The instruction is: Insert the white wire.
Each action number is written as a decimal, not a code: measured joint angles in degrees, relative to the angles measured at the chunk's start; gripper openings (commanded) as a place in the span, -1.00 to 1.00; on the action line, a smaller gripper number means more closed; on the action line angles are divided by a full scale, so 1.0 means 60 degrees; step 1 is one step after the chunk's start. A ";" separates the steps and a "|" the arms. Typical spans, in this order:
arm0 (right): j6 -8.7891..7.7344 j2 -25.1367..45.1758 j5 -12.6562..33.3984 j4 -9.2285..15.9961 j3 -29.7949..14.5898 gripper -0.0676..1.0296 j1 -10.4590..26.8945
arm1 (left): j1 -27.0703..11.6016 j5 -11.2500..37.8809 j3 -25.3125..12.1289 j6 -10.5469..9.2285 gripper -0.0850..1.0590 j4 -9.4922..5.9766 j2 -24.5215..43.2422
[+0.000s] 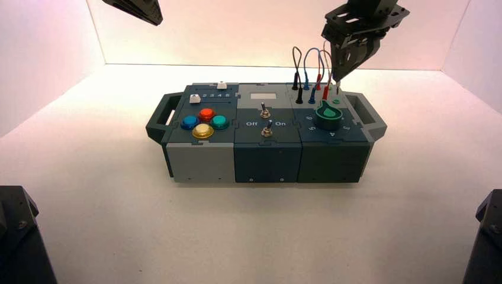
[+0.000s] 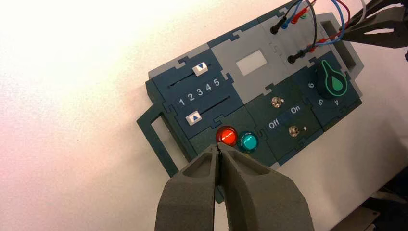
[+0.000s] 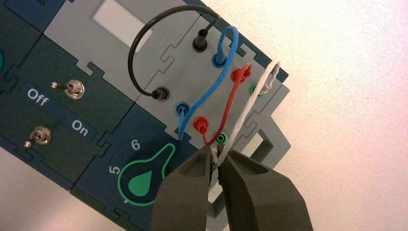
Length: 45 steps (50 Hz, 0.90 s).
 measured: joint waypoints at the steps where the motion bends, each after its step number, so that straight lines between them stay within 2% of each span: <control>1: 0.0000 0.0000 -0.0059 0.0000 0.0029 -0.92 0.0000 | 0.0015 0.0000 0.0000 -0.0015 -0.91 0.0015 0.0000; 9: 0.0000 0.0015 -0.0337 -0.0029 0.0103 -0.92 -0.0015 | 0.0000 0.0000 0.0000 0.0000 -0.91 0.0000 0.0000; 28: 0.0015 0.0483 -0.0469 -0.0337 0.0117 -0.92 -0.0029 | 0.0015 0.0000 0.0015 0.0000 -0.91 0.0015 0.0000; 45: 0.0015 0.0542 -0.0718 -0.0425 0.0117 -0.92 -0.0073 | 0.0015 0.0000 0.0015 0.0000 -0.91 0.0000 -0.0015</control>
